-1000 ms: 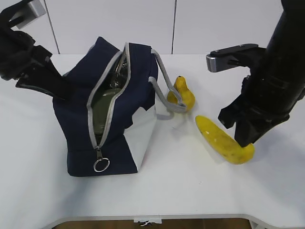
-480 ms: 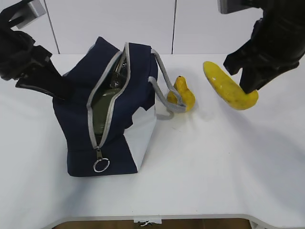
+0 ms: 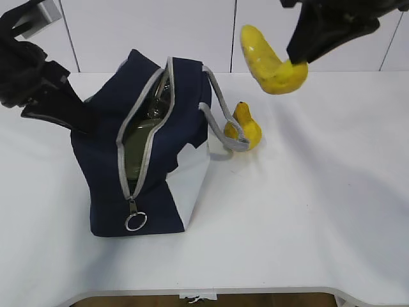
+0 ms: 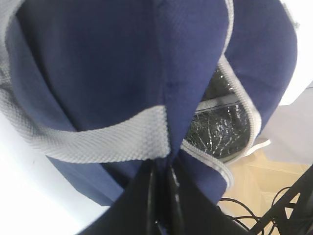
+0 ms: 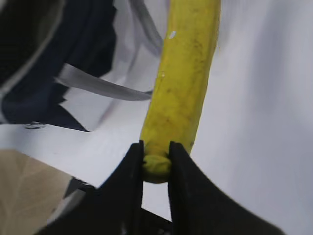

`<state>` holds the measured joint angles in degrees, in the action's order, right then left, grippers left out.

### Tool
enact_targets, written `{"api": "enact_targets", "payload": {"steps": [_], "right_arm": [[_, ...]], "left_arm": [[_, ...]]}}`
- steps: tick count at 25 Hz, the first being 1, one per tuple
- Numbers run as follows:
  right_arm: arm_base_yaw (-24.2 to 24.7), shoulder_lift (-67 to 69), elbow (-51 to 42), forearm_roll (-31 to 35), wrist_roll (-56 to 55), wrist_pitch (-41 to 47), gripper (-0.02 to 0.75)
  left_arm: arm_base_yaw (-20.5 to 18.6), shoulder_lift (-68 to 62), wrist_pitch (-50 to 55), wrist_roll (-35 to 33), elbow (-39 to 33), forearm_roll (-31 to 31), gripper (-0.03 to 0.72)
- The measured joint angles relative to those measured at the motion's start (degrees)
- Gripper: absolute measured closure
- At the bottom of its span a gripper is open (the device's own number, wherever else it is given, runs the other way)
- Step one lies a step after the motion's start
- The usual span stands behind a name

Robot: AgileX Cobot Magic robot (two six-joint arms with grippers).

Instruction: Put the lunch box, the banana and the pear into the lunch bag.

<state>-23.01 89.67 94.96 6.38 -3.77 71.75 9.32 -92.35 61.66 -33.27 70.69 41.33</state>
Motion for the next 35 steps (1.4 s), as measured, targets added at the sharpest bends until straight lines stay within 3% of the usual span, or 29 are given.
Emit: {"api": "enact_targets", "payload": {"steps": [9, 15, 23, 35], "right_arm": [[0.00, 1.76, 0.90, 22.47, 2.05, -5.71, 0.608], [0.00, 6.41, 0.90, 32.93, 6.57, -10.91, 0.608], [0.00, 15.09, 0.90, 34.45, 9.17, -15.15, 0.608], [0.00, 19.08, 0.90, 34.33, 9.75, -15.42, 0.584]], "left_arm": [[0.00, 0.00, -1.16, 0.00, 0.00, 2.71, 0.694], [0.00, 0.00, -2.20, 0.00, 0.00, 4.52, 0.694], [0.00, 0.00, -4.23, 0.00, 0.00, 9.06, 0.694], [0.00, 0.00, -5.04, 0.00, 0.00, 10.23, 0.694]]}}
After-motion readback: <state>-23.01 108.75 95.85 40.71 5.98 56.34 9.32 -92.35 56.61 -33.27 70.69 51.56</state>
